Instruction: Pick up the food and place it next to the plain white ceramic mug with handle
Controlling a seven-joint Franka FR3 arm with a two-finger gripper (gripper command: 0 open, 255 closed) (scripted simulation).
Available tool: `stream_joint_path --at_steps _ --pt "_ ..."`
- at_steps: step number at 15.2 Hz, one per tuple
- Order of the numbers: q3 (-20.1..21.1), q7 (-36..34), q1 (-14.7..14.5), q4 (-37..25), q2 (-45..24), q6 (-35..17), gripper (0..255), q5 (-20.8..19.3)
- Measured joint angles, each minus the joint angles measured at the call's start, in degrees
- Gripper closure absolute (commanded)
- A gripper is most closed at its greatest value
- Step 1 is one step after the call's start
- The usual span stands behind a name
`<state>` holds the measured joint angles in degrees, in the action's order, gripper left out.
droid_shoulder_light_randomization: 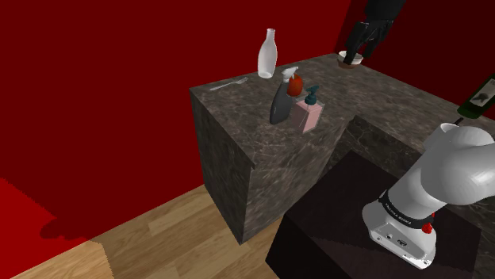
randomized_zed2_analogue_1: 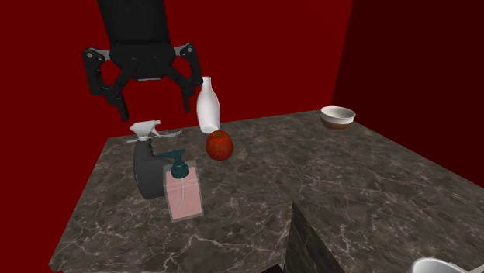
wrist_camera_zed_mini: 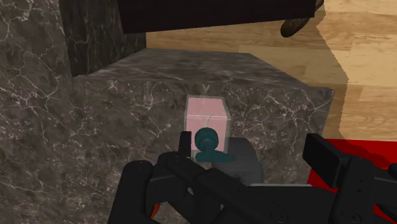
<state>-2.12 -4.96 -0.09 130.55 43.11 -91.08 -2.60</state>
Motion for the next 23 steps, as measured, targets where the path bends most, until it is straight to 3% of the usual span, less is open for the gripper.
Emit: stream_joint_path --at_steps 3,11,23 --pt "-0.87 1.31 0.05 -0.19 -1.83 -1.50 0 -0.59" --pt "-6.57 10.09 0.27 -4.12 -15.76 -10.72 0 -3.30" --pt "-12.65 23.69 0.80 -19.63 -41.30 -19.63 0 -1.38"
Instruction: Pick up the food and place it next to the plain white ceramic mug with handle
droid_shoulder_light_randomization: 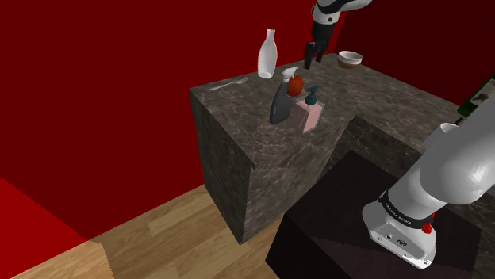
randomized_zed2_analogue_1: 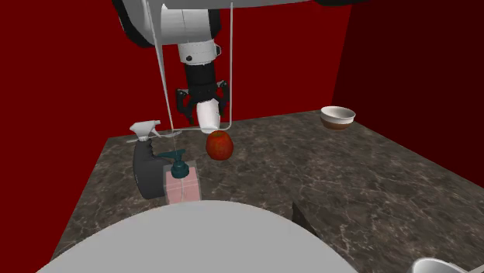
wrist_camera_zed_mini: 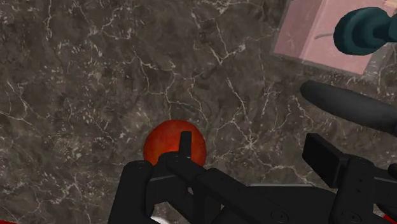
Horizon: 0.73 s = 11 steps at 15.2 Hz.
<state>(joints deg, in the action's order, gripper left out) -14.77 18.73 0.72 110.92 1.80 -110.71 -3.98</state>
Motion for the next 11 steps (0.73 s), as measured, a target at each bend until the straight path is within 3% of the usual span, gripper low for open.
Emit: stream_joint_path --at_steps 11 --pt "-0.69 11.06 4.30 -24.97 -25.81 0.51 0 5.34"
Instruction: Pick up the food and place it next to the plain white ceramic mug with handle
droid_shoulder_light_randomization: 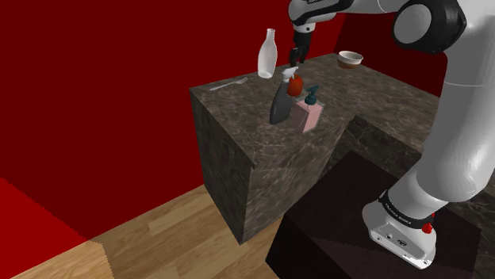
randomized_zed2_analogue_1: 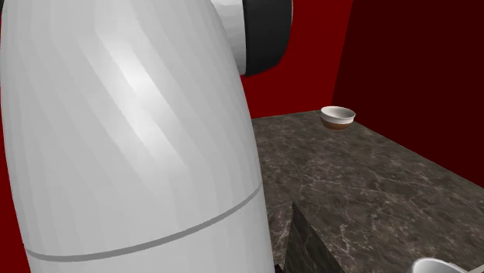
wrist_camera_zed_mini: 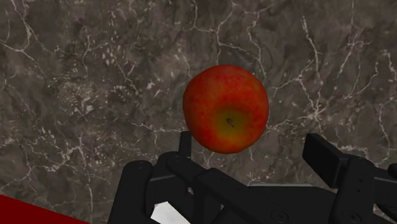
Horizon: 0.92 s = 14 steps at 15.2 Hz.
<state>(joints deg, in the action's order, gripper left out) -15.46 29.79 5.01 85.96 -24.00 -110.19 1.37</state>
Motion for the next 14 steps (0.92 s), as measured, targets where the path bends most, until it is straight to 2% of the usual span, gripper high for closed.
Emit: stream_joint_path --at_steps 7,14 --pt "0.21 0.54 0.38 2.17 -2.20 -4.29 0 0.45" --pt "0.21 0.62 0.46 2.38 -2.40 -4.72 0 0.50"
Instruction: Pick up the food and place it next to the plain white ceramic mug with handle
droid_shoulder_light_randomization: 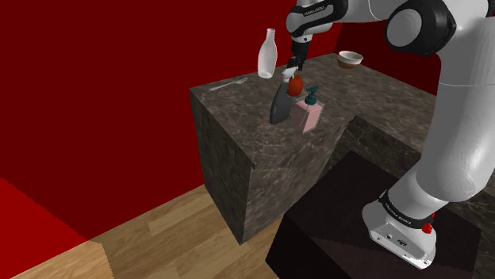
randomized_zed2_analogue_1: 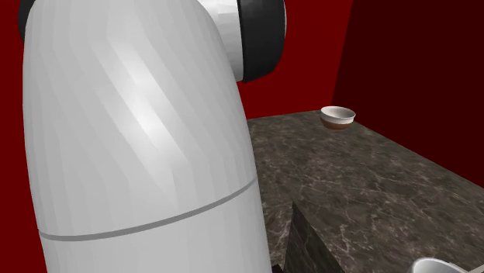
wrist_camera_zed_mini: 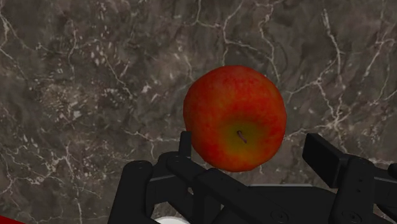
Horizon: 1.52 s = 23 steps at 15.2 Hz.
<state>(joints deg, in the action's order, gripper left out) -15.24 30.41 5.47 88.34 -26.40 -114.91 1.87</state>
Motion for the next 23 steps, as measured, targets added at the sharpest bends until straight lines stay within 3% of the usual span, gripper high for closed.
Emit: stream_joint_path --at_steps 1,12,23 --pt "0.00 0.00 0.00 0.00 0.00 0.00 255 0.00" --pt "-0.03 0.00 -0.01 -0.18 0.17 0.32 255 -0.04" --pt "-0.28 0.14 0.04 -5.86 1.79 7.58 255 -0.42"
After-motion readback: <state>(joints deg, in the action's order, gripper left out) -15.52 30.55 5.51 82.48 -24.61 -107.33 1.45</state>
